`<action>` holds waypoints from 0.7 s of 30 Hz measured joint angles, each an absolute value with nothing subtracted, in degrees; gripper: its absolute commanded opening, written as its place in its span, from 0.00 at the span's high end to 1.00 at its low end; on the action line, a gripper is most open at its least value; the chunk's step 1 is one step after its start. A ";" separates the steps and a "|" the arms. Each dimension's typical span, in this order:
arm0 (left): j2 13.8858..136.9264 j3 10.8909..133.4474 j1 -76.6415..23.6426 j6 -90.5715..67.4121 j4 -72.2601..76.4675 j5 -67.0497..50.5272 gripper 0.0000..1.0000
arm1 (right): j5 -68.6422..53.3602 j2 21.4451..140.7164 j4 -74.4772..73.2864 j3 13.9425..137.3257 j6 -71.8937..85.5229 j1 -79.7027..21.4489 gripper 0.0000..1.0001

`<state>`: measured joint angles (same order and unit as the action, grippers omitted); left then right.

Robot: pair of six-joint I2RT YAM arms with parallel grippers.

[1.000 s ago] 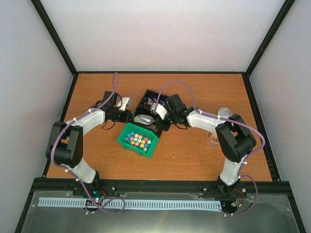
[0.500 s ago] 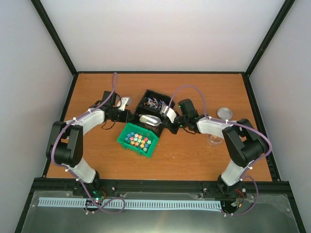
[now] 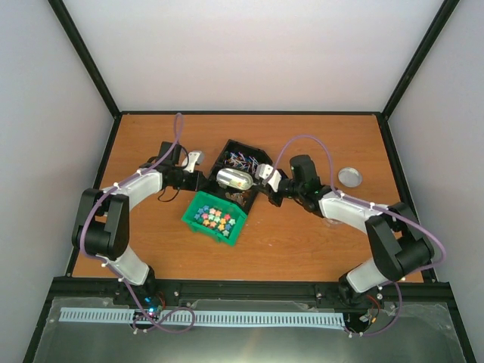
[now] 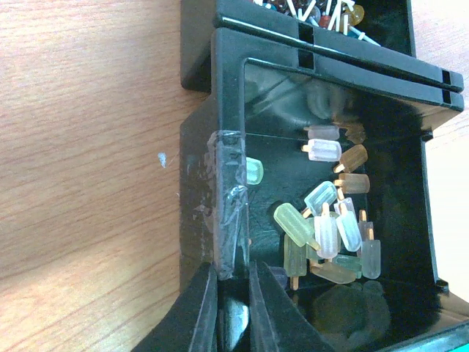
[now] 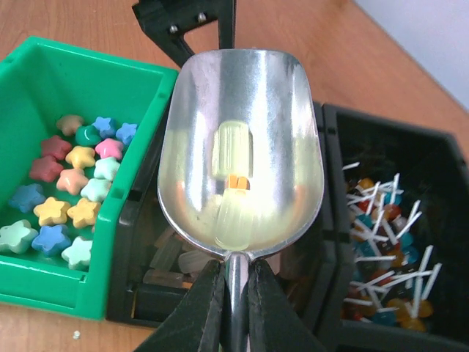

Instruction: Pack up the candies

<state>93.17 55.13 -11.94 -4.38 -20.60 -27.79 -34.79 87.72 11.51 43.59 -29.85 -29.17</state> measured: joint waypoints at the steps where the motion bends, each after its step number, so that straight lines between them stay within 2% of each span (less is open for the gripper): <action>1: 93.17 55.13 -11.94 -4.34 -20.60 -27.79 0.99 | -34.57 86.91 11.40 43.51 -30.92 -29.12 0.97; 5: 93.17 55.13 -11.94 -4.12 -20.58 -27.90 0.99 | -34.48 83.79 8.49 43.90 -33.93 -28.18 0.97; 13: 93.14 55.16 -11.94 -3.33 -20.69 -28.29 0.99 | -36.40 79.13 -9.13 51.57 -38.15 -20.38 0.97; 21: 93.14 55.35 -11.92 -2.37 -21.23 -28.29 0.99 | -43.13 70.15 -33.26 56.93 -47.92 -5.21 0.97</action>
<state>93.14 55.35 -11.92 -2.37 -21.23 -28.29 -43.13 70.15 -33.26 56.93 -47.92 -5.21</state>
